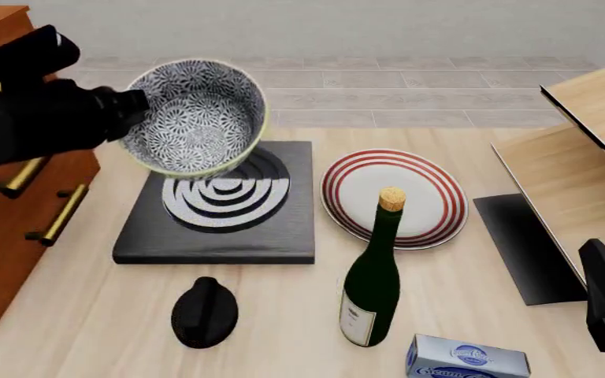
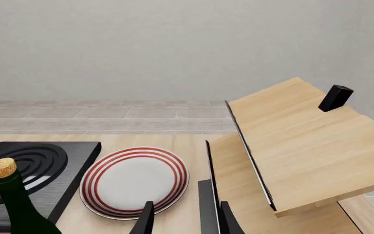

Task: Put the bowl on the stove.

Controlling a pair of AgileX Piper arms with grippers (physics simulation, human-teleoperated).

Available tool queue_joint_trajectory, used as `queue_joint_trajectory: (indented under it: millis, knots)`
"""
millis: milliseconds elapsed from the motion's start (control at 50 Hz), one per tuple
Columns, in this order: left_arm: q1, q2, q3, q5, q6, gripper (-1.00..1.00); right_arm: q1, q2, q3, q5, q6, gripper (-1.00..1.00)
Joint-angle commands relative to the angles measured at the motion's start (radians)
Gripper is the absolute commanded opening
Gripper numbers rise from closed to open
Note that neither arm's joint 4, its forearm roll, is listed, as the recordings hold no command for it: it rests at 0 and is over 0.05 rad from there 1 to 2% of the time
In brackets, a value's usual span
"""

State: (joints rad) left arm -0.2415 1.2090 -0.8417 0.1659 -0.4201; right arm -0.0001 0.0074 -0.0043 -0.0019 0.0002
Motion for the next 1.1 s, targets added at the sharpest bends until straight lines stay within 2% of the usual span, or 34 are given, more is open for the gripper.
queue_joint_trajectory:
  millis: [20,280,380,600,1100]
  knots:
    - [0.018,0.063,-0.068,0.025,0.049,-1.00,0.000,0.000,0.000,0.000,0.000,1.00]
    - [0.001,0.117,-0.107,0.044,0.071,-1.00,0.000,0.000,0.000,0.000,0.000,1.00]
    - [-0.027,0.129,-0.102,0.050,0.067,-1.00,0.000,0.000,0.000,0.000,0.000,1.00]
    - [-0.035,0.140,-0.080,0.029,0.089,-1.00,0.000,0.000,0.000,0.000,0.000,1.00]
    - [-0.003,0.190,-0.054,-0.043,0.117,-1.00,0.000,0.000,0.000,0.000,0.000,1.00]
